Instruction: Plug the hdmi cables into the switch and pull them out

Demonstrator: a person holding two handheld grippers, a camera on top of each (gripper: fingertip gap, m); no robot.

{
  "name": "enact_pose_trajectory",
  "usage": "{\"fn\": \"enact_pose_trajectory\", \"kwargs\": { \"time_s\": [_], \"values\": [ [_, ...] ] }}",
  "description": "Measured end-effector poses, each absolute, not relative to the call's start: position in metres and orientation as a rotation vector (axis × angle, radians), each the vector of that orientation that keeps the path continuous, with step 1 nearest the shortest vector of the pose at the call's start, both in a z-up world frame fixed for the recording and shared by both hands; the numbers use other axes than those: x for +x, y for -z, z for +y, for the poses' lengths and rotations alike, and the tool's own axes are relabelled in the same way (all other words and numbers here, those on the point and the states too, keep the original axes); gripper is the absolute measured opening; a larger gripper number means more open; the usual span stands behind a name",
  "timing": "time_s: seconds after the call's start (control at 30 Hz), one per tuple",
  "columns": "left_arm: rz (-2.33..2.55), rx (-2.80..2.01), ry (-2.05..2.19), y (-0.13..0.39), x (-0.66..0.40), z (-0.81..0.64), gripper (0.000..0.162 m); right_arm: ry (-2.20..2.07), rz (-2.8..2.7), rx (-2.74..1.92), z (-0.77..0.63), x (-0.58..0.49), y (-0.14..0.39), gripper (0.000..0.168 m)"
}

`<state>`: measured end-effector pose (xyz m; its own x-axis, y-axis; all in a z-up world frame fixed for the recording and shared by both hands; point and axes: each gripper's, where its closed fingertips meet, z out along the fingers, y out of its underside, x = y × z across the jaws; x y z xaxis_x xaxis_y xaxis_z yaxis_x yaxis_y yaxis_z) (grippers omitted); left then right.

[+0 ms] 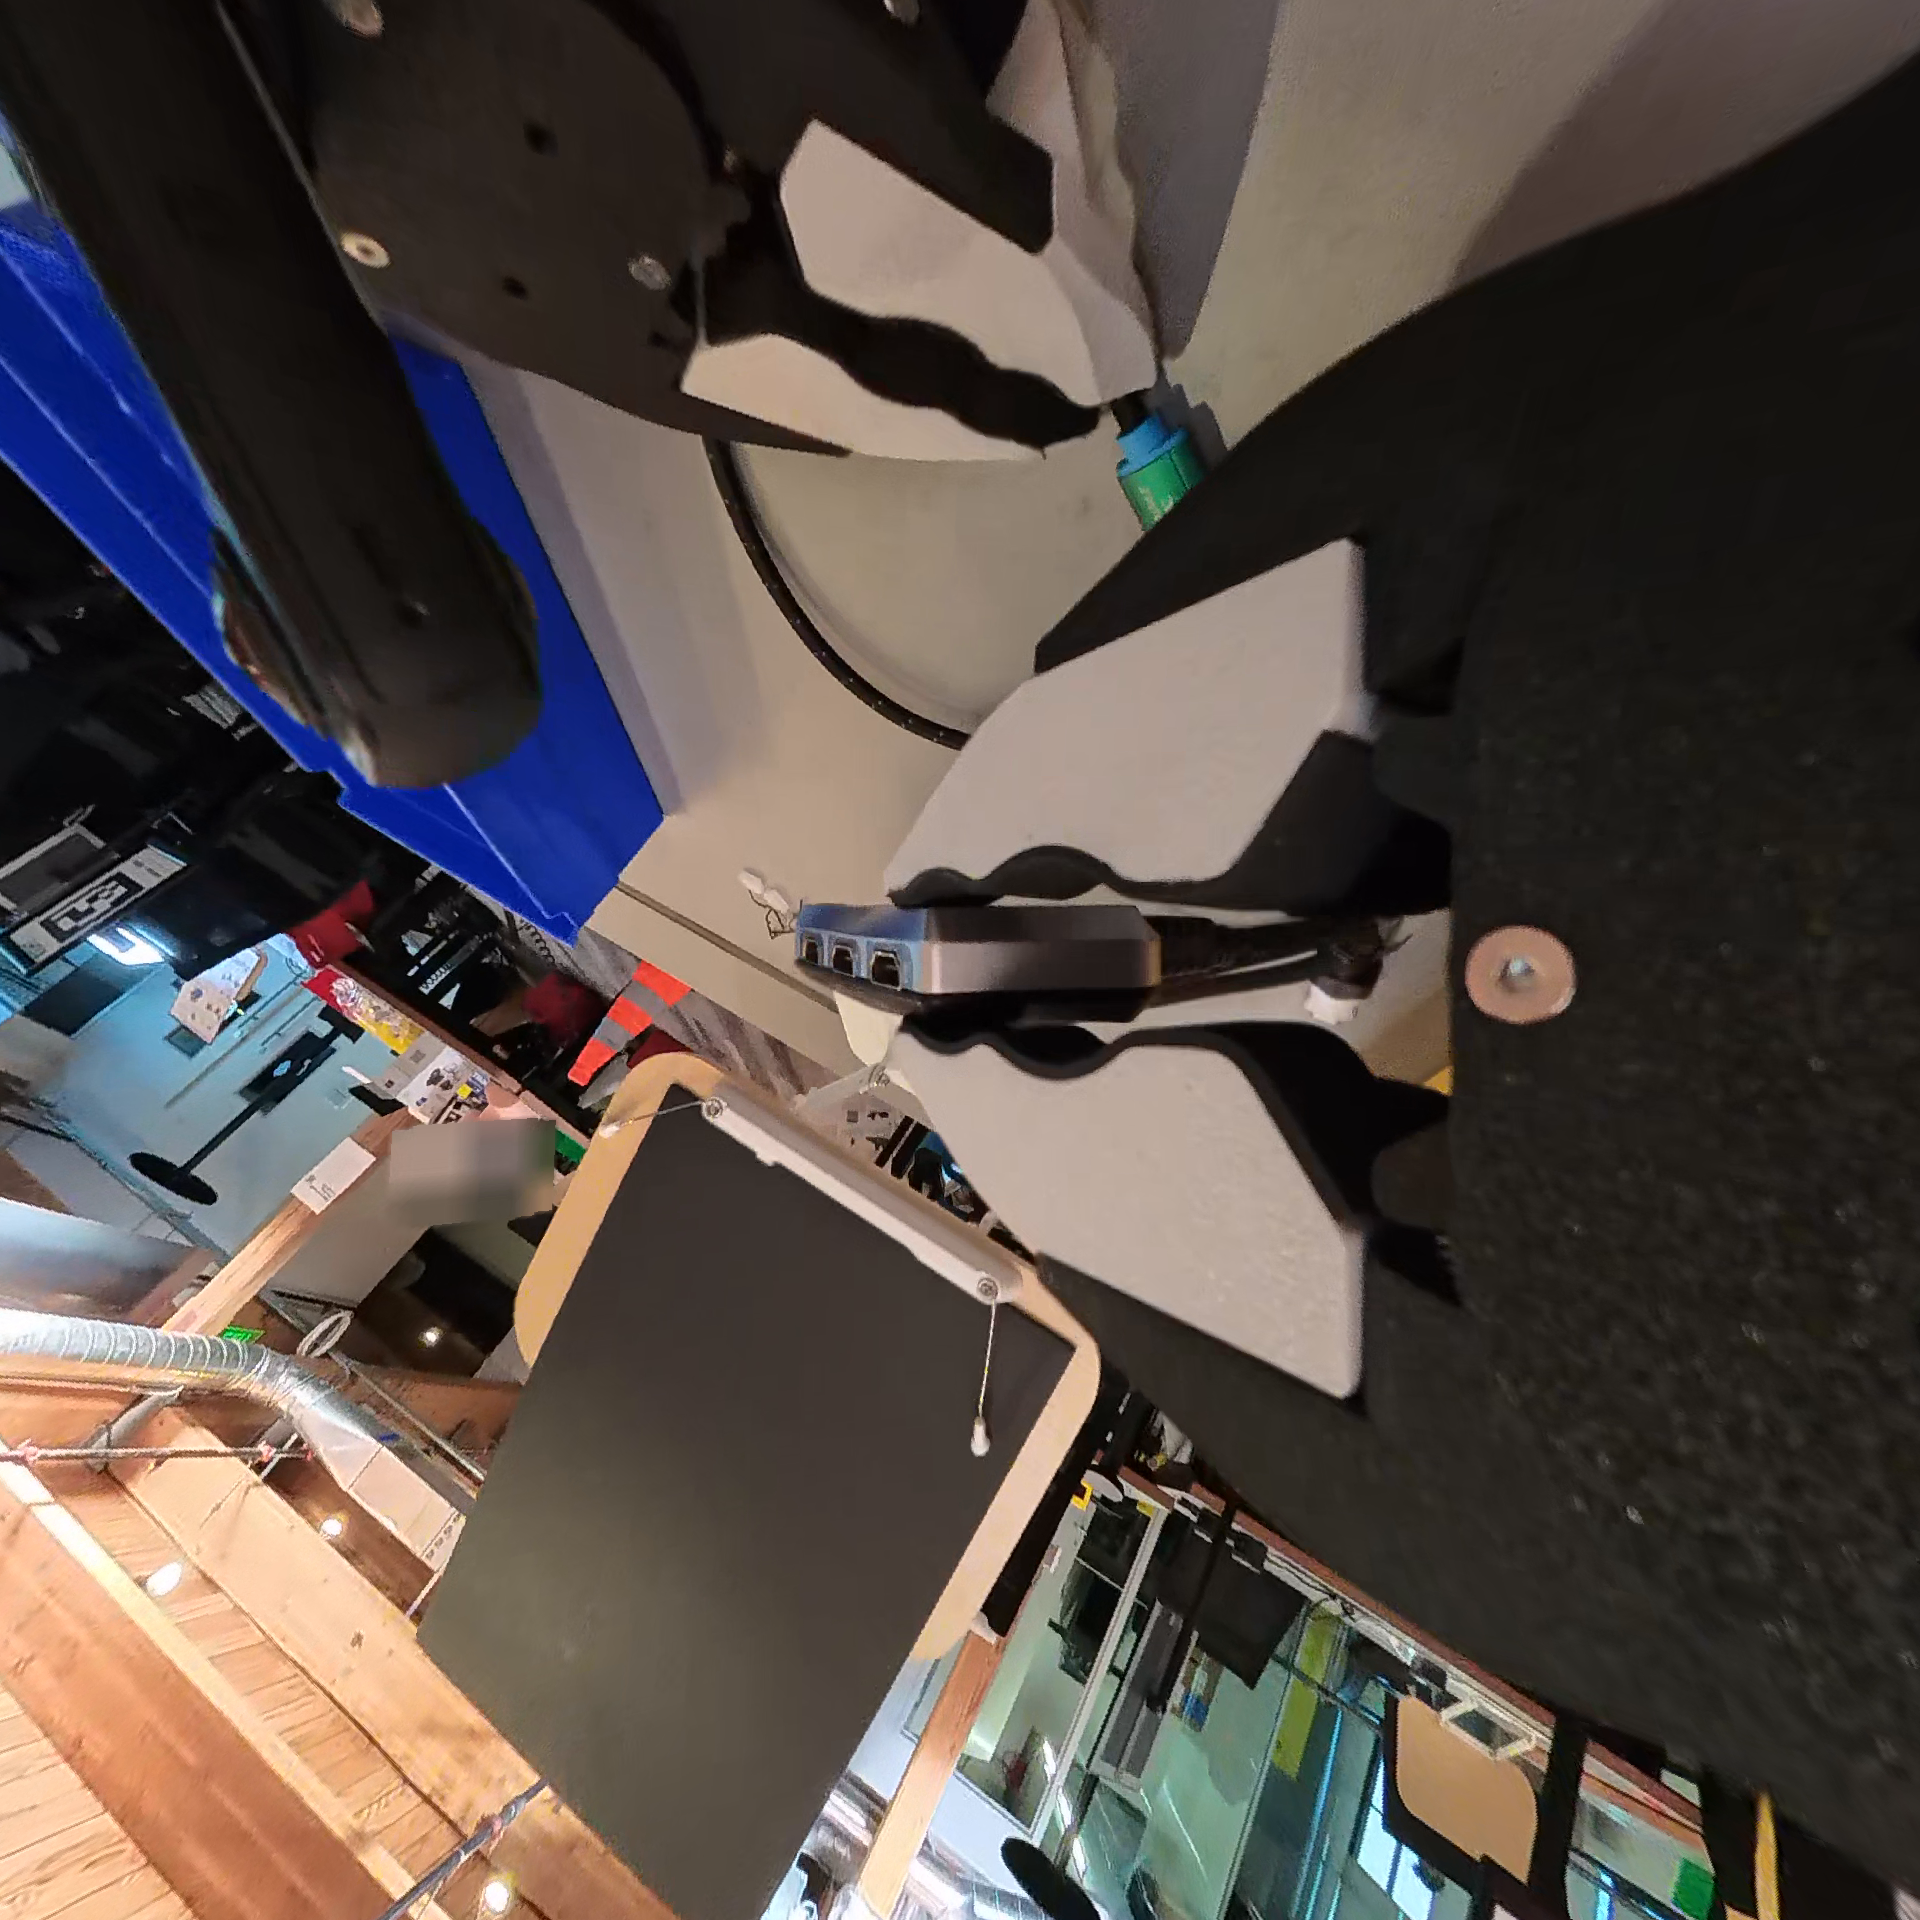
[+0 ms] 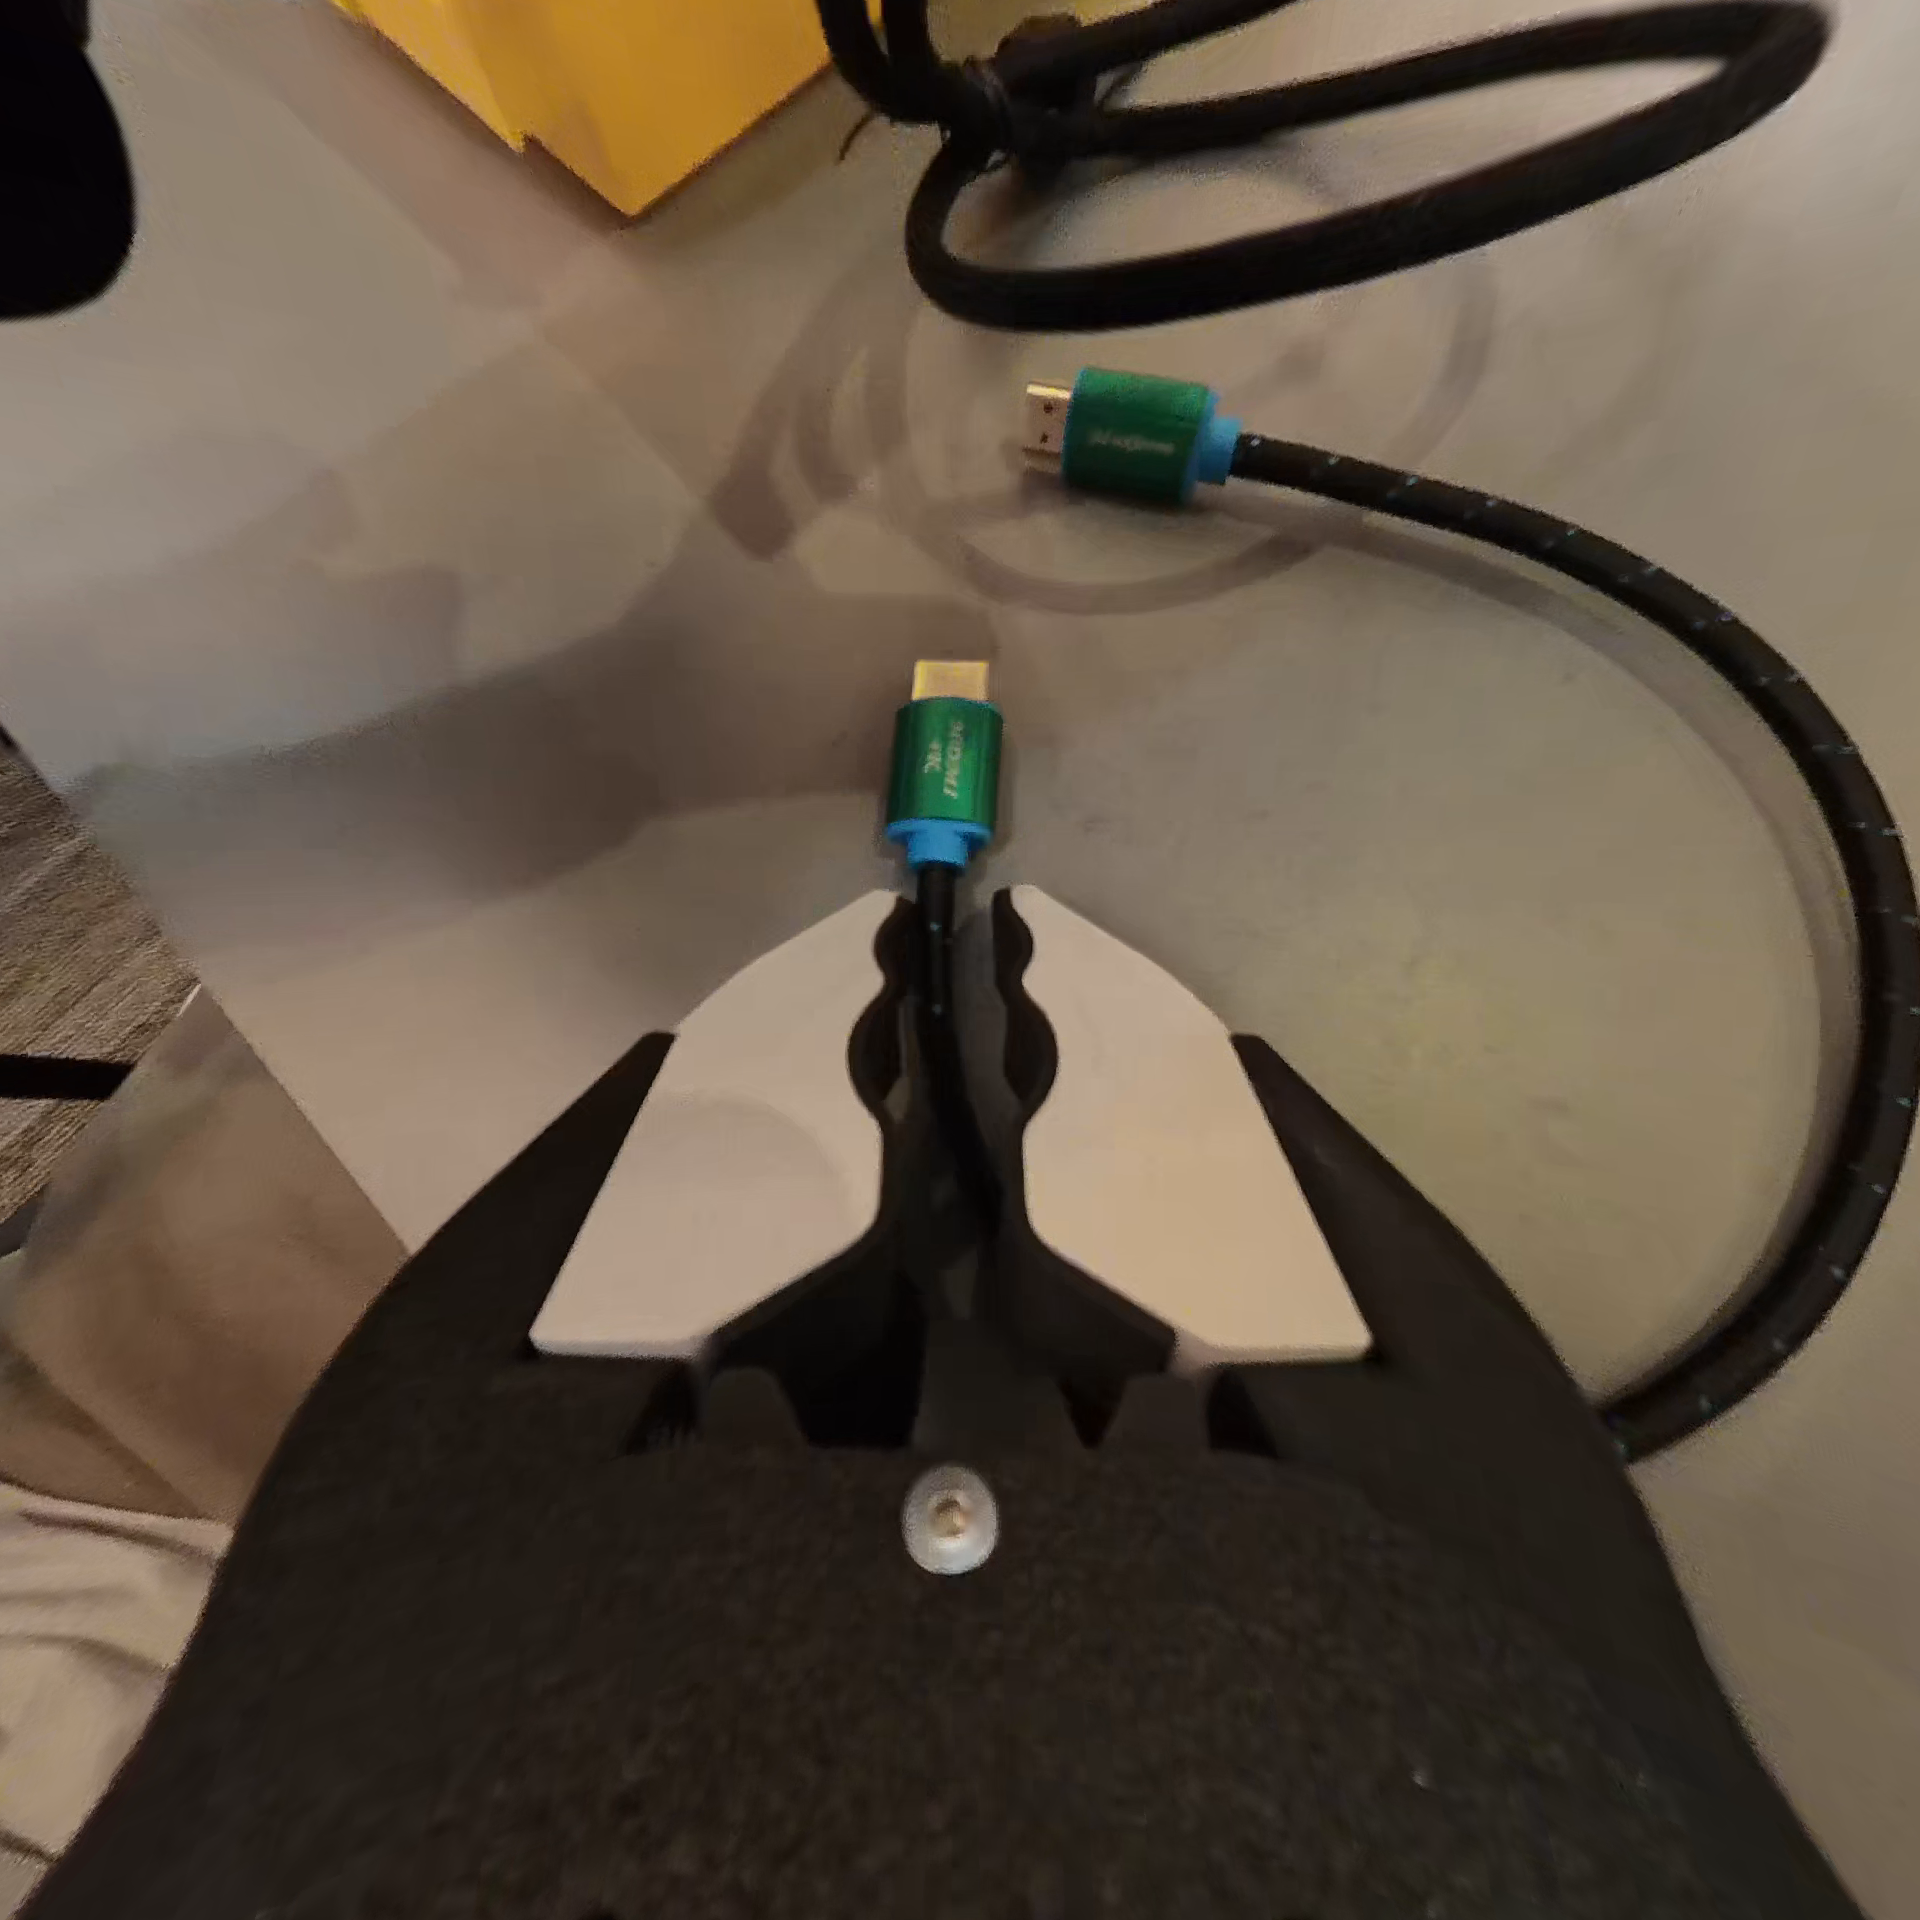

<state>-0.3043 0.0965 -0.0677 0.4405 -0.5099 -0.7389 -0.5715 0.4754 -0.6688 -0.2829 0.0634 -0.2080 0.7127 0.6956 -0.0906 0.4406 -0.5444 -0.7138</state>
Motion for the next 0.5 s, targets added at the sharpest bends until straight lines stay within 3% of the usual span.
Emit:
{"fn": "enact_pose_trajectory", "kwargs": {
  "time_s": [0.07,0.3,0.5],
  "values": [
    [1.195,-1.149,-0.058,0.071,-0.303,0.097,0.019,-0.491,-0.893,-2.232,0.063,-0.284,0.209,0.007],
    [1.253,-1.123,-0.117,0.08,-0.296,0.094,0.019,-0.516,-1.09,-2.19,0.057,-0.262,0.205,0.007],
    [1.385,-1.089,-0.297,0.108,-0.281,0.097,0.019,-0.795,-1.022,-2.038,0.05,-0.222,0.144,0.006]
  ]
}}
